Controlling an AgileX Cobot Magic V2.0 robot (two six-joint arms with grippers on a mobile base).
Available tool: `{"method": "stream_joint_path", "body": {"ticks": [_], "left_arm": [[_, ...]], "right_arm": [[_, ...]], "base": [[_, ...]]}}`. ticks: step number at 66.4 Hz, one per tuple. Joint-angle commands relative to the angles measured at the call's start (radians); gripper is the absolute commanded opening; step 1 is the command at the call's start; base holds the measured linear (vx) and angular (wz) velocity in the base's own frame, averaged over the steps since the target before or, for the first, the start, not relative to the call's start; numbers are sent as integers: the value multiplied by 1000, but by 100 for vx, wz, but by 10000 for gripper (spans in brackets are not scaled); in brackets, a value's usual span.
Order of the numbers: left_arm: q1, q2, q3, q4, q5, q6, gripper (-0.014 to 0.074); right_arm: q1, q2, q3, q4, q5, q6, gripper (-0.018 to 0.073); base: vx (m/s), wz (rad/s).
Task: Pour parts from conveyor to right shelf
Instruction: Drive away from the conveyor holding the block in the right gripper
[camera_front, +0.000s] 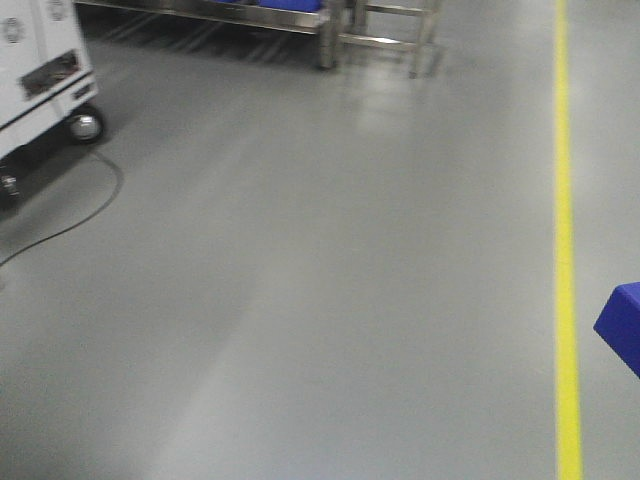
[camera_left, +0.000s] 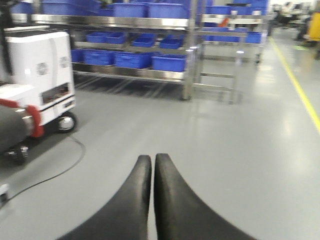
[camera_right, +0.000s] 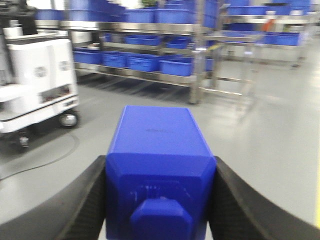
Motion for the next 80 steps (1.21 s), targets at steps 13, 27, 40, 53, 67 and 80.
{"method": "stream_joint_path", "body": {"ticks": [13, 27, 40, 53, 67, 80], "left_arm": [[2, 15, -20, -8, -79, -8, -6], [2, 15, -20, -8, -79, -8, -6], [2, 15, -20, -8, -79, -8, -6], [2, 15, -20, -8, -79, -8, -6], [2, 15, -20, -8, -79, -8, -6], [2, 15, -20, -8, -79, -8, -6]], "right_arm": [[-1, 18, -27, -5, -80, -7, -5], [-1, 18, -27, -5, -80, -7, -5], [-1, 18, -27, -5, -80, -7, -5], [-1, 18, -27, -5, -80, -7, -5], [-1, 18, -27, -2, -80, -7, -5], [-1, 18, -27, -2, -80, -7, -5]], "base": [[-31, -69], [-29, -61], [-25, -51], [-19, -39], [-13, -28], [-5, -16]]}}
